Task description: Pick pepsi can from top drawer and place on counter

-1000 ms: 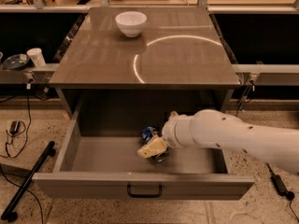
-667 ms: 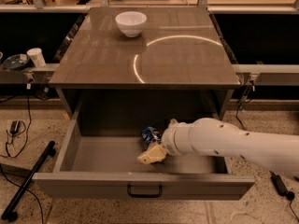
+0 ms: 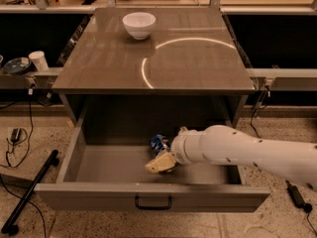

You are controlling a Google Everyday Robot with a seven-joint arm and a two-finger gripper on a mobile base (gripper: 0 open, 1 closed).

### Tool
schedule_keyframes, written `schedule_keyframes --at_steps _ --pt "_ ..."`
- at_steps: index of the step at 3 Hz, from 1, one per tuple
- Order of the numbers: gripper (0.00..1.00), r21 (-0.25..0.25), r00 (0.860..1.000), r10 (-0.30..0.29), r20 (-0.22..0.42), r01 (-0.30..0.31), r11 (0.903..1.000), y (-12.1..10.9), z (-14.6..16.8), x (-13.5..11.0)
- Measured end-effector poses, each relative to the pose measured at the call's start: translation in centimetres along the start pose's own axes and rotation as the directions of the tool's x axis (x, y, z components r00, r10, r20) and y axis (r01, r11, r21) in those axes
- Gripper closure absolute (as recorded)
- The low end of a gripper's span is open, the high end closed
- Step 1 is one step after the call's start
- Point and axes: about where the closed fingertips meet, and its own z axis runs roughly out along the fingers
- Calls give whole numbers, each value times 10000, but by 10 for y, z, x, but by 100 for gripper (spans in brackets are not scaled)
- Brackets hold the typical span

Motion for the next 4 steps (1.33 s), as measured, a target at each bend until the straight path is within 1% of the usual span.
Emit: schedule_keyframes --at_steps 1,2,3,4 --pt "0 21 9987 485 124 -485 9988 -15 19 4" --pt "0 21 9987 485 124 -485 9988 -15 19 4" --pt "0 -181 9965 833 -49 -834 9964 -17 29 14" --pt "0 -181 9965 833 -49 -834 9964 -17 29 14"
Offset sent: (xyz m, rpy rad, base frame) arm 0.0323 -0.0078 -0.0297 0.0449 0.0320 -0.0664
